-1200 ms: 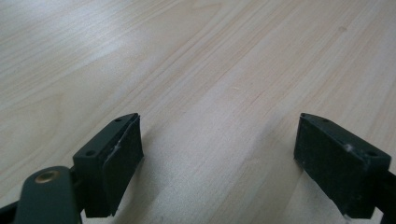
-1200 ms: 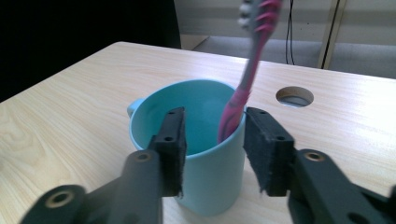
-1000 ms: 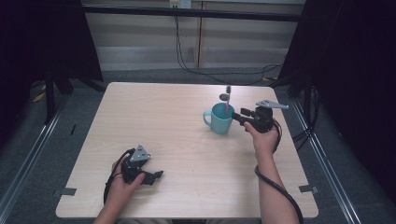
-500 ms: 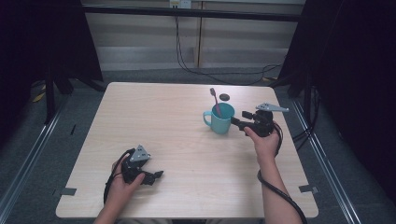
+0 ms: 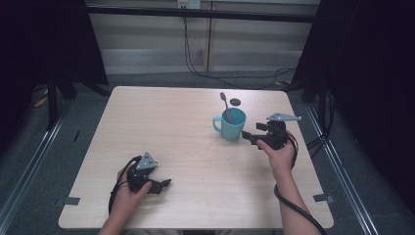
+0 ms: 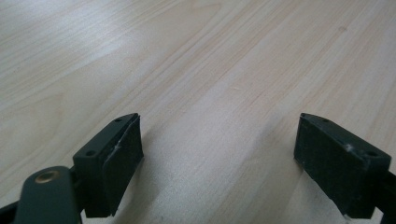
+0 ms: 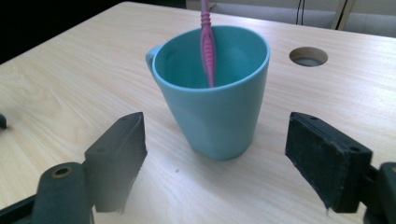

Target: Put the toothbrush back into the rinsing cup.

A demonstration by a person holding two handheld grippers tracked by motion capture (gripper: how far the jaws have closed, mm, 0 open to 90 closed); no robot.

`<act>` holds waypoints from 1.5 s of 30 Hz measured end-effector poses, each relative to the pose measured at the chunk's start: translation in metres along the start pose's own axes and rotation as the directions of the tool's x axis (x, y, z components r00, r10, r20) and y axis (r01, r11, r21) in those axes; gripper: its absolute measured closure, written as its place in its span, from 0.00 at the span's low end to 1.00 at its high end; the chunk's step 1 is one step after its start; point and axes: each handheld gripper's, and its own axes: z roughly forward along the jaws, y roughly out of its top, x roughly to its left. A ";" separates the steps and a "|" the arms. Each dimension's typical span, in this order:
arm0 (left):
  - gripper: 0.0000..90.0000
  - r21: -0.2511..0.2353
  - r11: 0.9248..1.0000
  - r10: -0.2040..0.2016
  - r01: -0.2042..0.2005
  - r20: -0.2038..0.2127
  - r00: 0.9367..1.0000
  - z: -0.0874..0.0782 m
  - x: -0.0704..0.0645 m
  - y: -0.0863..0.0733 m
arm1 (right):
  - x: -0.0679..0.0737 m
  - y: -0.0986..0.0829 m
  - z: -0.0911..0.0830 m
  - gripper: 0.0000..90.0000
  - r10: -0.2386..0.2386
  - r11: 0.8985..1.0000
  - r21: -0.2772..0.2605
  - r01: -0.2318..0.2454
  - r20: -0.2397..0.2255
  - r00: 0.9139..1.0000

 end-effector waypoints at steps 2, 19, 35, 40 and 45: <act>0.17 -0.001 1.000 -0.003 0.003 0.003 1.000 0.000 0.000 0.000 | 0.001 -0.001 0.000 0.20 -0.003 1.000 0.001 0.003 -0.007 1.000; 0.17 0.003 1.000 0.004 -0.004 0.001 1.000 0.000 0.000 0.000 | 0.015 -0.007 -0.008 0.17 -0.038 0.998 0.057 0.039 -0.030 0.999; 0.17 0.002 1.000 0.002 -0.002 0.004 1.000 0.000 0.000 0.000 | 0.019 -0.018 -0.024 0.16 -0.066 0.994 0.079 0.071 -0.053 0.996; 0.17 0.002 1.000 0.002 -0.002 0.004 1.000 0.000 0.000 0.000 | 0.019 -0.024 -0.027 0.16 -0.074 0.991 0.108 0.080 -0.060 0.995; 0.17 0.003 1.000 0.001 -0.001 0.004 1.000 0.000 0.000 0.000 | 0.024 -0.030 -0.031 0.16 -0.104 0.985 0.128 0.113 -0.077 0.992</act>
